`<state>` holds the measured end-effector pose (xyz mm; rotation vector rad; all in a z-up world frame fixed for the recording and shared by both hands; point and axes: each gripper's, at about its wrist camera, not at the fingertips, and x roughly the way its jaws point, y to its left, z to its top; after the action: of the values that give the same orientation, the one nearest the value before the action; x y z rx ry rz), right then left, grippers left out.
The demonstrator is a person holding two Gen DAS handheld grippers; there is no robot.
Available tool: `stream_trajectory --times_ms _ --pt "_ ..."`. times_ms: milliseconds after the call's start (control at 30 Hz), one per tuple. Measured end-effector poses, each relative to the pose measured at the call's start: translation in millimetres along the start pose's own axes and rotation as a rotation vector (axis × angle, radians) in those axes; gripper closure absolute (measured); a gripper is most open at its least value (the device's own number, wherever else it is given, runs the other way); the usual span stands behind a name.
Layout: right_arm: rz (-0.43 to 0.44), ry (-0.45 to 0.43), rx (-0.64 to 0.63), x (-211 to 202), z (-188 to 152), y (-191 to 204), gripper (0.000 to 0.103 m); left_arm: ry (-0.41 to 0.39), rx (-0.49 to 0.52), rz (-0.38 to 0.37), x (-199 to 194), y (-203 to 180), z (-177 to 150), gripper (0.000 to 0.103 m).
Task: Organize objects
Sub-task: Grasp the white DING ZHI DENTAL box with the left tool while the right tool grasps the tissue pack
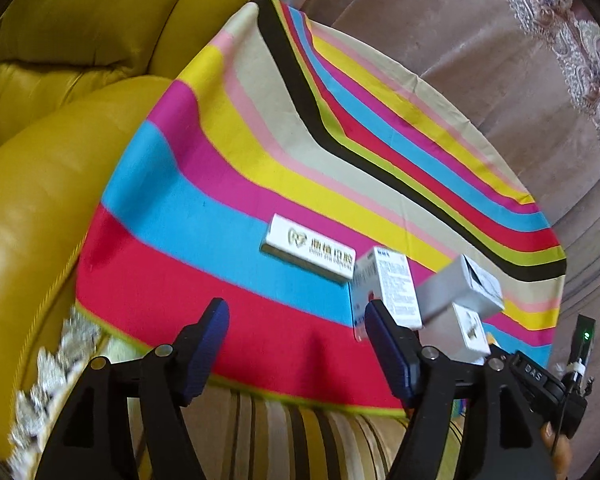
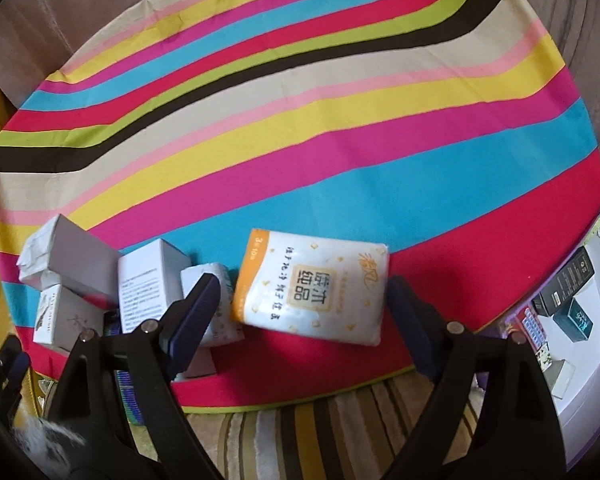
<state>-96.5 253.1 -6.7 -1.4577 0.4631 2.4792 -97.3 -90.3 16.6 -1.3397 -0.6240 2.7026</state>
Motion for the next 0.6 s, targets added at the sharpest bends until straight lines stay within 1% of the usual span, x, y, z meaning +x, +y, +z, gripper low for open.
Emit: stream_trajectory --times_ms 100,167,233,333,433,600 --pt "-0.016 0.007 0.018 2 0 -6 0.016 0.011 0.052 0.025 12 -9 12 0.024" --pt "-0.017 0.019 0.022 7 0 -8 0.016 0.045 0.090 0.037 24 -16 16 0.024" --pt "-0.039 0.015 0.006 8 0 -5 0.016 0.075 0.125 0.065 35 -22 19 0.023" --pt "-0.056 0.010 -0.015 10 -1 -3 0.015 0.127 0.162 0.086 50 -24 22 0.021" --pt "-0.075 0.009 -0.038 13 0 1 0.014 0.162 0.193 0.084 60 -26 23 0.021" --pt "-0.095 0.009 -0.055 16 0 5 0.012 0.182 0.243 0.090 69 -32 24 0.019"
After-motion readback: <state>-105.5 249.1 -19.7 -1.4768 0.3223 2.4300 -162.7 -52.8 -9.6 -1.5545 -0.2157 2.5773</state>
